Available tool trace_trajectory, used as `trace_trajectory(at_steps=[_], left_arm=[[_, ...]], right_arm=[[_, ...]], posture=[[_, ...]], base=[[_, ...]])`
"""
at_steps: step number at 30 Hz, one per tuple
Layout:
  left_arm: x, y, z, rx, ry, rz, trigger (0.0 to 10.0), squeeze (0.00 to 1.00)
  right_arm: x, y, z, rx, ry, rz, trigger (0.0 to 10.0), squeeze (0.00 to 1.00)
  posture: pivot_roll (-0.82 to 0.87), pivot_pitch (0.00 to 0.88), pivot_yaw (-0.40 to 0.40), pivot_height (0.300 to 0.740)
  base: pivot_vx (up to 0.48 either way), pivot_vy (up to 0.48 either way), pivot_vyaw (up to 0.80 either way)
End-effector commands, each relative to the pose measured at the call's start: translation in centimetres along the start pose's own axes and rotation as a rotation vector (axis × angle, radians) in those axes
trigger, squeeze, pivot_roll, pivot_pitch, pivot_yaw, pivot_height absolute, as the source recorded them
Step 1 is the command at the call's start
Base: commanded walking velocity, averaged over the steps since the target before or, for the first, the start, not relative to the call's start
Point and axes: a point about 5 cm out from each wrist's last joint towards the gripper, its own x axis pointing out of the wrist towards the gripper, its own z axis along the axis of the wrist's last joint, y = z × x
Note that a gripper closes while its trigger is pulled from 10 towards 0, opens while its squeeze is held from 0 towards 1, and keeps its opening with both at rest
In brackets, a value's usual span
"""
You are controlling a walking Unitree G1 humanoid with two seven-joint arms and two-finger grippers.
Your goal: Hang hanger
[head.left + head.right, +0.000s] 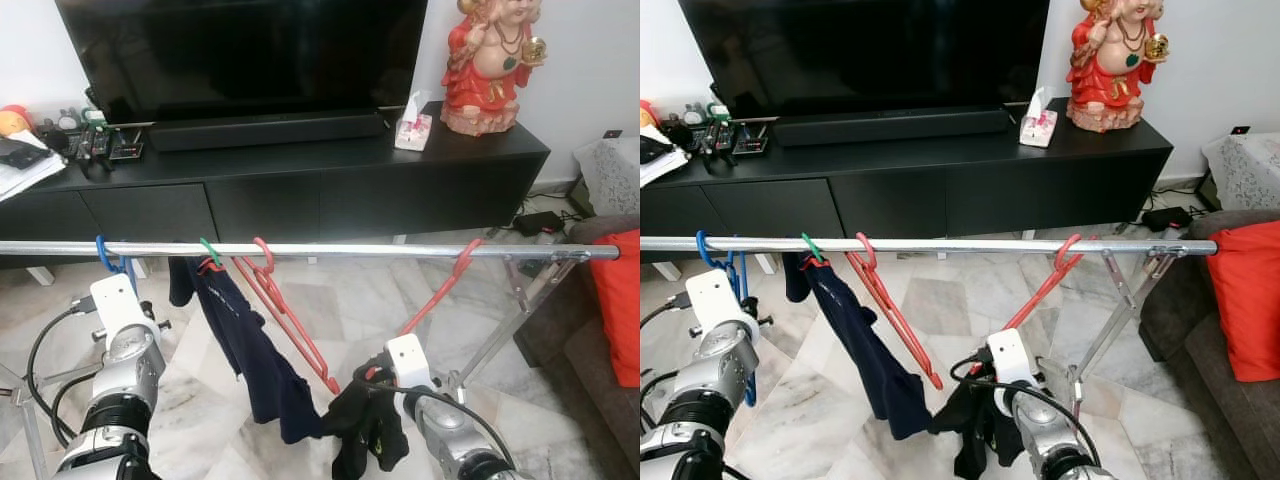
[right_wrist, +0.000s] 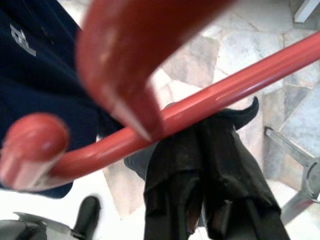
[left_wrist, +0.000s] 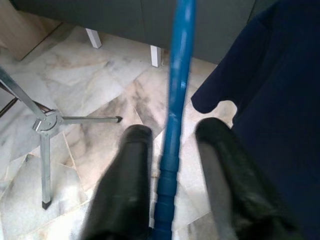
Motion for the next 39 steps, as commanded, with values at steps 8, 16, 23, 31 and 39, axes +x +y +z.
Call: trace_trajectory(at_steps=[8,16,23,31,39], left_arm=[[0.2,0.4,0.6,-0.002,-0.027,0.013,0.0,0.00],[0.2,0.3,0.4,-0.005,-0.030,0.012,0.0,0.00],[-0.2,0.5,1.2,0.057,-0.128,0.011,0.0,0.00],[-1.3,-0.1,1.3,0.138,-0.238,-0.080,0.0,0.00],[-3.1,1.0,-2.1,0.271,-0.222,-0.142,10.0,0.00]], right_arm=[[0.0,-0.1,0.0,0.004,0.002,-0.006,10.0,0.00],[-0.2,-0.4,-0.6,0.007,0.022,-0.016,10.0,0.00],[-0.4,-0.7,-1.0,0.010,0.036,-0.026,10.0,0.00],[-0.3,-0.5,-1.0,0.012,0.038,-0.027,10.0,0.00],[-0.3,-0.5,-1.1,0.013,0.046,-0.033,10.0,0.00]], posture=[[-0.15,0.000,0.013,0.740],[-0.15,0.000,0.012,0.740],[-0.15,0.000,0.012,0.740],[-0.14,0.000,0.012,0.740],[-0.14,0.000,0.016,0.740]], base=[[0.000,0.000,0.00],[0.000,0.000,0.00],[0.000,0.000,0.00],[0.000,0.000,0.00],[0.000,0.000,0.00]])
